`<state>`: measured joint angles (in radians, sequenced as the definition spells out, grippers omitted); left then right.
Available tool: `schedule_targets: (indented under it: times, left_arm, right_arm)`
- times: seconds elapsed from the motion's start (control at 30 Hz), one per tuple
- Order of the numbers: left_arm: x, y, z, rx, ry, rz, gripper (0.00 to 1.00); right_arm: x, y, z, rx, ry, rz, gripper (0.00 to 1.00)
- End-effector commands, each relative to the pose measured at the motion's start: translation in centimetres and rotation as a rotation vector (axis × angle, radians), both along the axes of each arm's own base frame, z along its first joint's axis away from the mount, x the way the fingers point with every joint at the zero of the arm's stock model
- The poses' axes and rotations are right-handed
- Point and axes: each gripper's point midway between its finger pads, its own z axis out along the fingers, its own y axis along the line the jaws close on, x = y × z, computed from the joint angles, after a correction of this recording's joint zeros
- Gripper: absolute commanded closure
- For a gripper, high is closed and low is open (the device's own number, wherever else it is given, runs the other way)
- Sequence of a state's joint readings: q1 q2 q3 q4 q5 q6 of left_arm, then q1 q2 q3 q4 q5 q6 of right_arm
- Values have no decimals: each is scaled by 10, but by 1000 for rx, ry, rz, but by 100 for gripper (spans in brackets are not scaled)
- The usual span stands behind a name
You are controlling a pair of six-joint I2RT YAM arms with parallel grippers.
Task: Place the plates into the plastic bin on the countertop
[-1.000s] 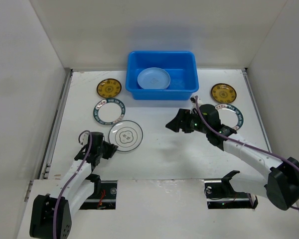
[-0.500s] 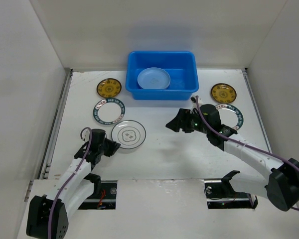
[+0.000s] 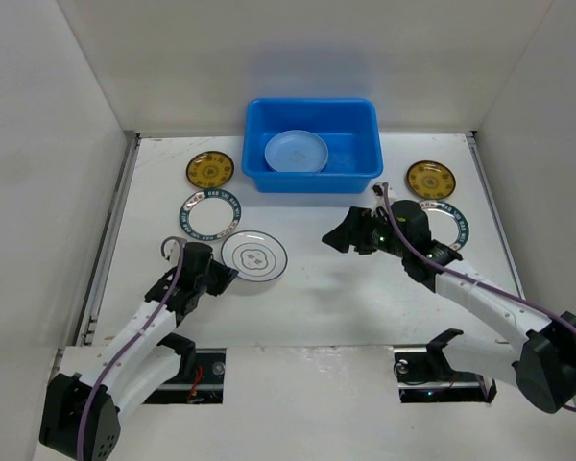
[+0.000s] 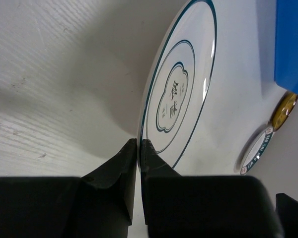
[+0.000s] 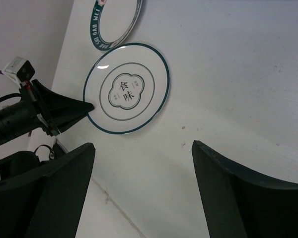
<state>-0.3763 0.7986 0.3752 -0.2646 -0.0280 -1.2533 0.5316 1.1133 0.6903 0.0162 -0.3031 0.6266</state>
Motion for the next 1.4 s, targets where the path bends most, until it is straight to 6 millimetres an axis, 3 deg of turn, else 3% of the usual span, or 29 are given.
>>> schedule_targets:
  times: [0.0,0.4,0.63,0.77,0.93,1.03,1.2,1.37]
  left_arm:
    - [28,-10,43,-21,-168,-15,100]
    - [58,-21,103,-51,-398,-51,100]
    - [85,-19,187,-19,-574,-74,100]
    - [120,-19,235,27,-663,-110,100]
    - [191,-36,271,-17,-745,-142,100]
    - [243,-63,268,-41,-747,-209,100]
    - [315,-95,232,-69,-702,-281,100]
    - [363,-113,198,-86,-670,-301,100]
  right_arm:
    - [8,2,32,57,-92,-1,16]
    - [5,-4,37,59,-103,-13,16]
    - [6,-20,46,61,-125,-67,17]
    - [7,-36,44,30,-132,-115,17]
    - [10,-61,42,10,-140,-205,17]
    - [16,-80,46,-6,-147,-281,17]
    - [28,-120,58,-35,-165,-428,17]
    - [27,-147,63,-45,-165,-513,17]
